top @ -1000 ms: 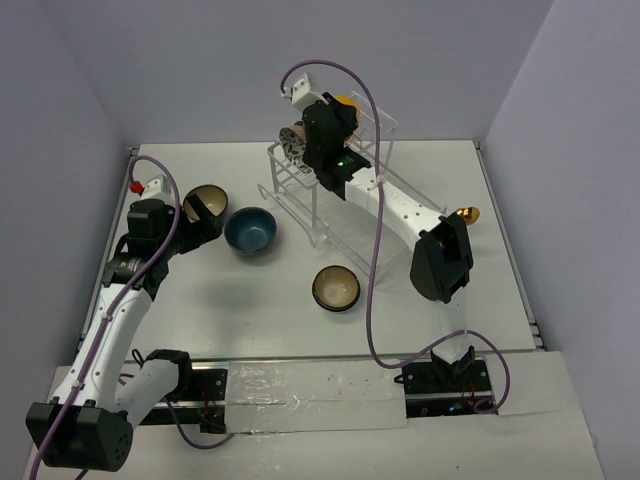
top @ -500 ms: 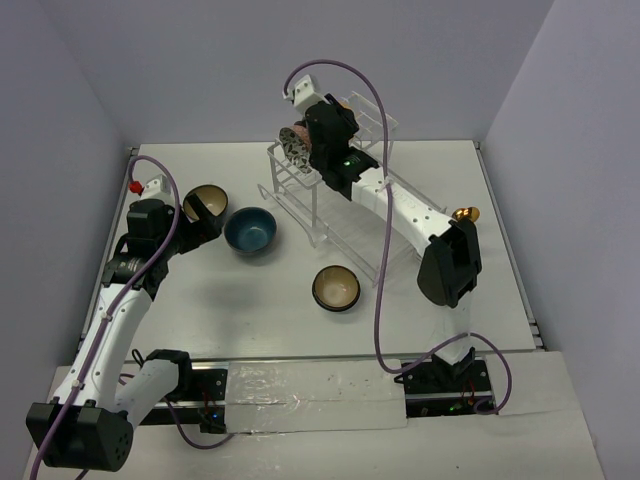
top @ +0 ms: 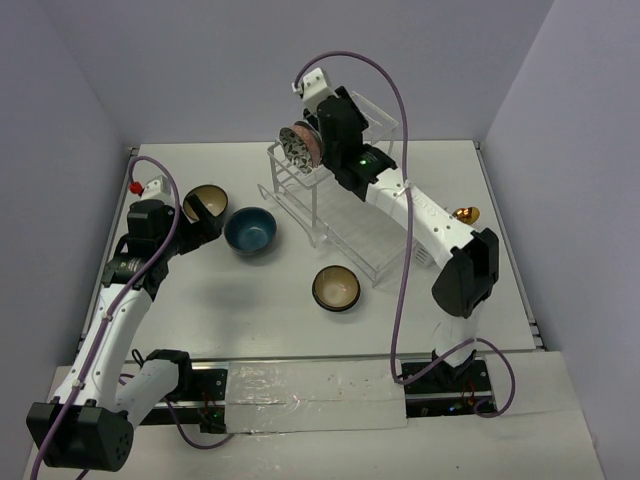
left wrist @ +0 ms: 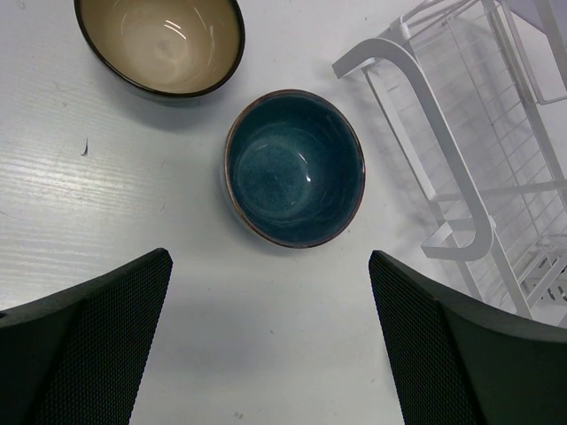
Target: Load the bowls into the dish rack
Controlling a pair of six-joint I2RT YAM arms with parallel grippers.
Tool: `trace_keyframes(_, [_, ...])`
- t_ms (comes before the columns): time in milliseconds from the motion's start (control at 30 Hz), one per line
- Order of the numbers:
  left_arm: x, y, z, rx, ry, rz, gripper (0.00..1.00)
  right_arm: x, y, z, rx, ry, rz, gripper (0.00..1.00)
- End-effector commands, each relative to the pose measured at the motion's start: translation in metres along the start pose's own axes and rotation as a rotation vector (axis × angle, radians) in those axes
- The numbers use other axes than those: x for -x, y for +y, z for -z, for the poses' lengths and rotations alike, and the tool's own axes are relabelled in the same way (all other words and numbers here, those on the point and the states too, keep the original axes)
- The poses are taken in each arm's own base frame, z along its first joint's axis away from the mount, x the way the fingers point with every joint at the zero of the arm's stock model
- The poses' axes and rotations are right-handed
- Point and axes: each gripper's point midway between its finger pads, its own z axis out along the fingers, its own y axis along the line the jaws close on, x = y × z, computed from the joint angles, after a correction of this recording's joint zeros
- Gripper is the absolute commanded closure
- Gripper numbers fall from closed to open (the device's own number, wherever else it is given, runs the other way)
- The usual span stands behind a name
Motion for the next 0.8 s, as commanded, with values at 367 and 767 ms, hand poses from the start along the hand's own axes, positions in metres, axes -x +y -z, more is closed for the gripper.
trace_keyframes(367, [0.004,-0.011,-0.002,-0.066,-0.012,-0.005,0.01,0.018,-0.037,0.072,0.135,-0.080,-0.275,0.39])
trace_keyframes(767, [-0.051,-0.069,0.002,-0.157,0.148,0.041,0.01,-0.040,-0.041,0.149,0.248,-0.054,-0.600,0.04])
